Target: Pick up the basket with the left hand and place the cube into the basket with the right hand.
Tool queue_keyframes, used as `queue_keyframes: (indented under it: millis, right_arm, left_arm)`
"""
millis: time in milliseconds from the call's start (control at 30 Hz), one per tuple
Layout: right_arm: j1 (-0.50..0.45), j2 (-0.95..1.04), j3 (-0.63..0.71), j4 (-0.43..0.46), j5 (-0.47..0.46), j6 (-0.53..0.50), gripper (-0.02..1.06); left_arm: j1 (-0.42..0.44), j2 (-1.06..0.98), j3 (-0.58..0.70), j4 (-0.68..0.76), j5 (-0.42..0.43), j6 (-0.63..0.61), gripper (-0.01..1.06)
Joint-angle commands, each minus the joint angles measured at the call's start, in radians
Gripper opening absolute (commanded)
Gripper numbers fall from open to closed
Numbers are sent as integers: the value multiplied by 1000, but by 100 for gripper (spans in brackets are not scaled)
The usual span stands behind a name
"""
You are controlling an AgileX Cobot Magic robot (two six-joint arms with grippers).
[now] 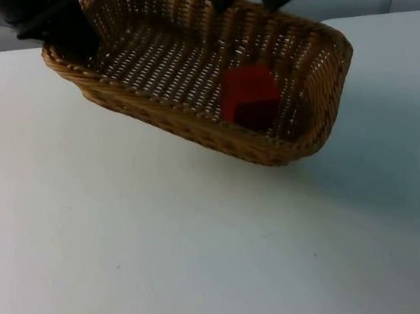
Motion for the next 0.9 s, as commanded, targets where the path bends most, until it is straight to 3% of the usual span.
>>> queue_keyframes:
  millis: [0,33,100,133,233,333,600,867]
  right_arm:
    - [-29,-4,-96,-59,56,70,51]
    - [-40,-4,-140,-98,91,76,39]
    - [-69,-4,-247,-202,186,76,-1]
    - [-69,-4,-247,-202,186,76,-1]
    - [-113,-4,-360,-307,301,102,0]
    - [-153,-4,-410,-307,362,102,0]
    - [-173,-13,-415,-307,366,93,0]
    - [-173,-45,-415,-307,366,76,0]
  left_arm:
    - [-2,-18,-12,-46,-13,-8,0]
    - [-2,-18,-12,-46,-13,-8,0]
    - [-2,-18,-12,-46,-13,-8,0]
    - [-2,-18,-12,-46,-13,-8,0]
    - [-2,-18,-12,-46,-11,-8,0]
    - [-2,-18,-12,-51,-7,-8,0]
    - [-2,17,-12,-62,43,-16,0]
    - [-2,135,-12,-190,72,-12,0]
